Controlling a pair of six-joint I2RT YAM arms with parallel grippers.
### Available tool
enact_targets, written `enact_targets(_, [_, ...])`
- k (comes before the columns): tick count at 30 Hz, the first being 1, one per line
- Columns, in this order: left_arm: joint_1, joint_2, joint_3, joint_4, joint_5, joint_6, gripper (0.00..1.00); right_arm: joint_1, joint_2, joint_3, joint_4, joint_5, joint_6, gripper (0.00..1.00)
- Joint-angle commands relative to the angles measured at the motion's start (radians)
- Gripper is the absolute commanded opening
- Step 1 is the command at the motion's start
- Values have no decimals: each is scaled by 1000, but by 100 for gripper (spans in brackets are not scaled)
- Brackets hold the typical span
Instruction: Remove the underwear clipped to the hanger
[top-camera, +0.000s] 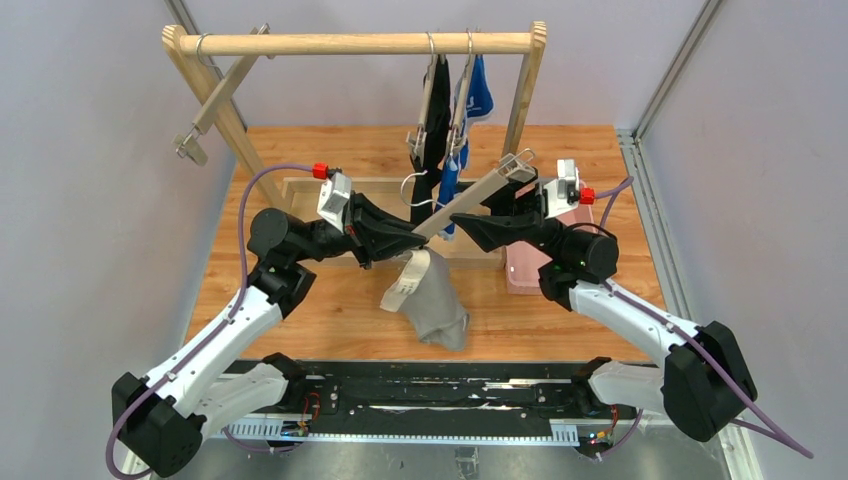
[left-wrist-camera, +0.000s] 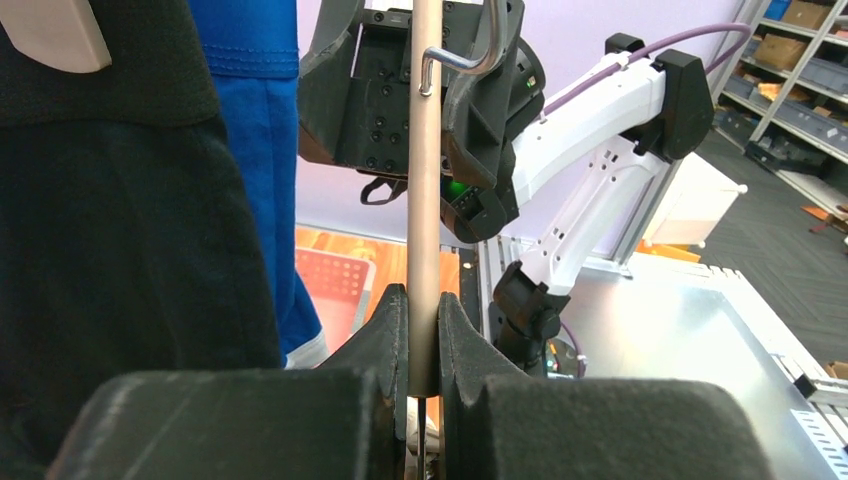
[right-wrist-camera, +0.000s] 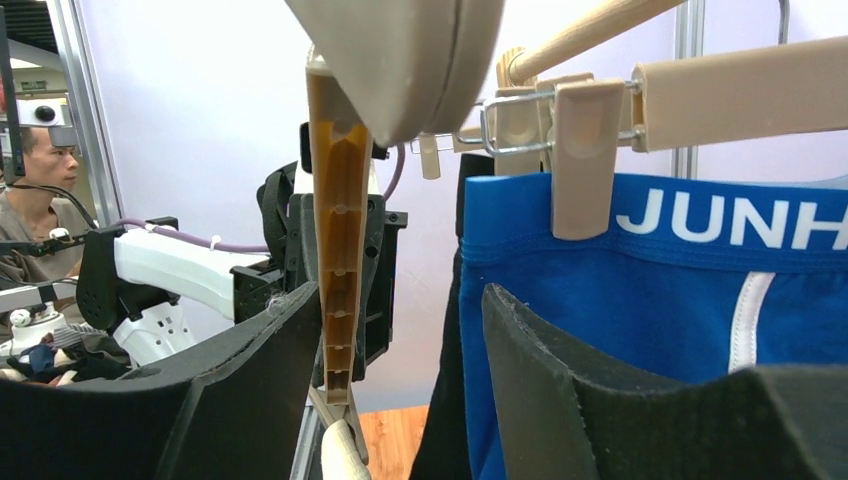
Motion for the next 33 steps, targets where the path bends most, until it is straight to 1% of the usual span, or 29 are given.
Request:
enact_targets(1, [-19, 1, -13, 141, -2, -49, 0, 19, -2, 47, 46, 42, -17, 59])
enact_targets(7, [-30, 9, -36, 189, -32, -61, 0, 34, 9, 59, 47, 32, 9, 59])
enact_targets(9, [-30, 8, -42, 204, -44, -64, 0, 40, 9, 61, 47, 29, 12, 54])
enact_targets(11, [-30, 8, -45, 206, -56, -59, 0, 43, 11, 66, 46, 19, 18, 45])
enact_targets(12, [-30, 8, -48, 206, -64, -58, 0, 43, 14, 68, 46, 13, 27, 43])
enact_targets(15, [-31, 10, -53, 211, -80, -55, 0, 48, 21, 74, 45, 0, 52, 44])
enact_targets(19, [-30, 14, -50, 213, -80, -55, 0, 53, 20, 72, 45, -9, 63, 49])
enact_targets(20, [-30, 15, -49, 213, -79, -56, 0, 55, 17, 72, 45, -13, 65, 48])
enact_targets(23, [-30, 22, -46, 213, -72, -60, 0, 60, 13, 79, 44, -27, 72, 41])
enact_targets(24, [-31, 23, -46, 213, -72, -60, 0, 62, 12, 83, 44, -34, 77, 40])
enact_targets(25, [-30, 25, -47, 213, -70, -61, 0, 64, 12, 85, 43, -39, 81, 40])
enact_targets(27, [-30, 31, -49, 213, -66, -64, 0, 66, 10, 90, 43, -43, 88, 46])
enact_targets(30, [-30, 36, -52, 213, -62, -66, 0, 71, 4, 91, 42, -49, 89, 46])
enact_targets(31, [-30, 36, -53, 213, -63, -65, 0, 72, 3, 91, 39, -52, 89, 43])
enact_targets(32, [-30, 36, -54, 213, -65, -65, 0, 72, 3, 94, 36, -55, 89, 38])
enact_targets(33, [-30, 35, -53, 213, -66, -65, 0, 72, 3, 95, 30, -56, 89, 29])
